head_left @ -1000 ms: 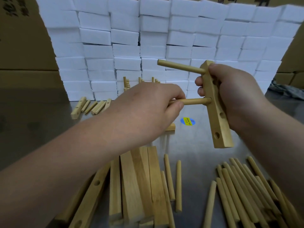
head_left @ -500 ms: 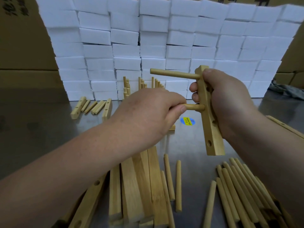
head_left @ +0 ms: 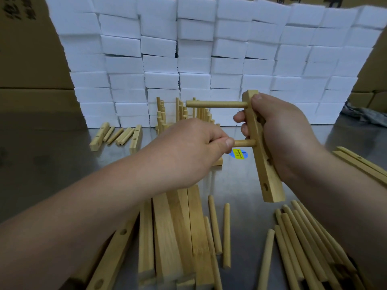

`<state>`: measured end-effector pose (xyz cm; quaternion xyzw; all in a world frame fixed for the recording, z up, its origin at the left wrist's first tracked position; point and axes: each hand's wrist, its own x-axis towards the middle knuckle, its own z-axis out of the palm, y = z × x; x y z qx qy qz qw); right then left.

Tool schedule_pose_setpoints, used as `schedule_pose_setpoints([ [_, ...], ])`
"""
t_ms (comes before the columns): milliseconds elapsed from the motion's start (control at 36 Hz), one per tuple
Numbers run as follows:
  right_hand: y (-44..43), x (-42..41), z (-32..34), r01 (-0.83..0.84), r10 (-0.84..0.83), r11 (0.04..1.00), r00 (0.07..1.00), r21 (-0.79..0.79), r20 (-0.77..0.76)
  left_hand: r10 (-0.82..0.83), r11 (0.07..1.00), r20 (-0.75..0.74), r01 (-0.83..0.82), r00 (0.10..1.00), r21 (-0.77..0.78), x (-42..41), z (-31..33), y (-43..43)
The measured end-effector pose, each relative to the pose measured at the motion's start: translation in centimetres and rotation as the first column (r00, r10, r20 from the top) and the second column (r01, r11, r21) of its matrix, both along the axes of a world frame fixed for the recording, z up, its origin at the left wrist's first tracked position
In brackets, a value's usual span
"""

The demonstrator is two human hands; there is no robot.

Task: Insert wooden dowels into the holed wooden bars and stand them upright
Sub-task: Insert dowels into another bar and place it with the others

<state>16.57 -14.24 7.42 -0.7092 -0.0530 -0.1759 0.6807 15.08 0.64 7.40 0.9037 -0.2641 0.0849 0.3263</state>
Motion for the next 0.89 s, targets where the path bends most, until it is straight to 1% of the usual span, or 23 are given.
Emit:
schedule_pose_setpoints([
  [139, 0.2, 0.0, -0.2, 0.013, -0.013, 1.0, 1.0, -0.026, 0.0, 0.026, 0.999, -0.066, -0.028, 0.997, -0.029, -0.1, 0.2, 0.1],
  [194, 0.2, 0.0, -0.1, 0.023, -0.022, 0.998, 1.0, -0.055, 0.014, 0.034, 0.998, -0.069, -0.038, 0.997, -0.057, -0.1, 0.3, 0.1],
  [278, 0.0, -0.1, 0.7, -0.012, 0.017, 0.995, 0.999, -0.102, 0.047, 0.055, 0.992, -0.025, -0.057, 0.998, -0.113, -0.1, 0.6, 0.1],
  [361, 0.1, -0.2, 1.1, -0.08, 0.08, 0.987, 0.997, -0.139, -0.002, 0.14, 0.982, 0.045, -0.133, 0.989, -0.137, 0.2, 0.9, 0.3],
  [417, 0.4, -0.2, 0.8, -0.116, 0.112, 0.981, 0.993, -0.155, -0.035, 0.216, 0.963, 0.092, -0.197, 0.972, -0.183, 0.6, 1.2, 0.6],
  [472, 0.7, -0.1, 0.3, -0.129, 0.121, 0.973, 0.991, -0.192, -0.051, 0.25, 0.946, 0.106, -0.219, 0.963, -0.239, 1.1, 1.4, 1.0],
  [528, 1.0, -0.1, -0.1, -0.122, 0.112, 0.966, 0.992, -0.226, -0.055, 0.258, 0.942, 0.092, -0.229, 0.962, -0.246, 1.5, 1.2, 1.2],
  [639, 1.1, 0.2, -0.6, -0.08, 0.075, 0.966, 0.997, -0.246, -0.028, 0.246, 0.953, 0.092, -0.224, 0.965, -0.205, 1.9, 0.4, 1.1],
  [694, 1.1, 0.3, -0.7, -0.069, 0.065, 0.966, 0.998, -0.249, -0.023, 0.231, 0.954, 0.073, -0.211, 0.97, -0.216, 1.9, 0.3, 1.1],
  [750, 1.1, 0.3, -0.7, -0.067, 0.061, 0.969, 0.998, -0.24, -0.03, 0.237, 0.96, 0.081, -0.221, 0.968, -0.172, 1.9, 0.3, 1.1],
  [778, 1.2, 0.4, -0.7, -0.065, 0.058, 0.971, 0.998, -0.232, -0.036, 0.243, 0.965, 0.108, -0.23, 0.964, -0.122, 2.0, 0.3, 1.2],
  [806, 1.2, 0.4, -0.7, -0.059, 0.052, 0.973, 0.998, -0.224, -0.04, 0.255, 0.967, 0.154, -0.252, 0.954, -0.041, 1.9, 0.4, 1.2],
  [861, 1.1, 0.5, -0.7, -0.04, 0.031, 0.979, 0.998, -0.201, -0.046, 0.314, 0.923, 0.281, -0.361, 0.907, 0.133, 1.9, 0.5, 1.3],
  [889, 1.0, 0.6, -0.6, -0.027, 0.018, 0.983, 0.999, -0.183, -0.051, 0.332, 0.901, 0.337, -0.402, 0.881, 0.163, 1.7, 0.8, 1.4],
])
